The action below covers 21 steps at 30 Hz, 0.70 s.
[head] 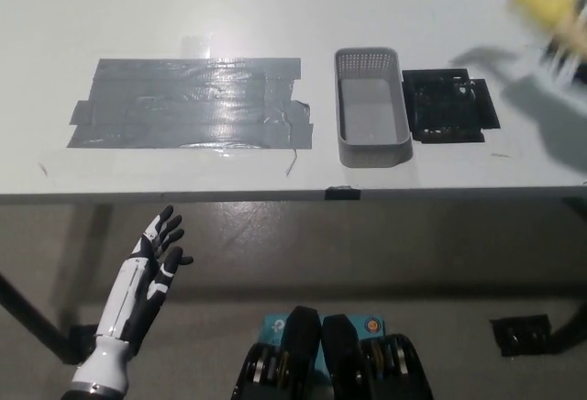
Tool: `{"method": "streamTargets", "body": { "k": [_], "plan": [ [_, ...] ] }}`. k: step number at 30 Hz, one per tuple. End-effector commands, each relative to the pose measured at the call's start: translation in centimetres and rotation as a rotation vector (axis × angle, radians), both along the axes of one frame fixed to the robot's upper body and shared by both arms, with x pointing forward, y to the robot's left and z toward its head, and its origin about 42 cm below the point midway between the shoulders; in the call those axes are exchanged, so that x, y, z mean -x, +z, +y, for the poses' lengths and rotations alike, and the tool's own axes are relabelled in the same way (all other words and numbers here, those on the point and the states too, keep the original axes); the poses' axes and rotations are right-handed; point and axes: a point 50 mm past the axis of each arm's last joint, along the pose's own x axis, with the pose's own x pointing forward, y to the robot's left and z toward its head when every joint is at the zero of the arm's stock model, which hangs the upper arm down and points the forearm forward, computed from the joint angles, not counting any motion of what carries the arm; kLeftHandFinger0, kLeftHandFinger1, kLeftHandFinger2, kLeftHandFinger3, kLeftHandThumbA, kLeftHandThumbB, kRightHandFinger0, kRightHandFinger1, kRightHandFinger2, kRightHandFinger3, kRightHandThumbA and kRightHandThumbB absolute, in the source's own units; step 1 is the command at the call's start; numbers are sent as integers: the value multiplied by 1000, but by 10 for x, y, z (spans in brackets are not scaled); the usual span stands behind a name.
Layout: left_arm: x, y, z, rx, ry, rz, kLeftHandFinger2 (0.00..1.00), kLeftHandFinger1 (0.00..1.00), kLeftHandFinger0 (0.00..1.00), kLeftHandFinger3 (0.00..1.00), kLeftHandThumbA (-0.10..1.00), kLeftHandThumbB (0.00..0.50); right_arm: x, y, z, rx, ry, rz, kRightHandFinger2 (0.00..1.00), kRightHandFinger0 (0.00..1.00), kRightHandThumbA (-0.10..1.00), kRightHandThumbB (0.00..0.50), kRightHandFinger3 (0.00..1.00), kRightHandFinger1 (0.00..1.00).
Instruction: The robot picks the hammer with right hand and hits the black area on the desk and places it back.
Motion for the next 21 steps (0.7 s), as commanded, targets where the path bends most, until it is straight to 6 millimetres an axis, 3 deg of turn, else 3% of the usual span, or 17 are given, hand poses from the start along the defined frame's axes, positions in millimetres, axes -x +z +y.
{"method": "streamTargets", "body": {
  "k": [1, 3, 6, 9, 12, 17, 21],
  "plan": [
    [1, 14, 5, -14, -8, -75, 1000, 942, 752, 1000, 911, 1, -1, 12, -11, 212, 39, -119, 895, 149, -100, 128, 975, 578],
    [1, 15, 5, -15, -6, -71, 1000, 945, 754, 1000, 904, 0, -2, -5, -17, 270, 53, -82, 995, 146, -100, 123, 1000, 623],
    [1, 15, 7, -21, -4, -70, 1000, 951, 761, 1000, 921, 0, -2, -13, -19, 295, 51, -53, 1000, 152, -100, 132, 1000, 690],
    [2, 14, 8, -18, 3, -71, 1000, 946, 756, 1000, 920, 4, -4, -18, -24, 318, 61, -43, 986, 148, -100, 131, 1000, 683],
    [1, 13, 8, -20, 2, -73, 1000, 947, 756, 1000, 927, 0, -5, -13, -26, 318, 62, -46, 953, 131, -100, 144, 1000, 655],
    [2, 14, 8, -16, 1, -69, 1000, 952, 757, 1000, 935, 0, -5, -2, -27, 295, 66, -75, 969, 187, -100, 111, 1000, 682],
    [3, 15, 8, -15, 2, -67, 1000, 951, 754, 1000, 932, 0, -9, 24, -23, 266, 41, -138, 987, 206, -100, 107, 1000, 705]
  ]
}}
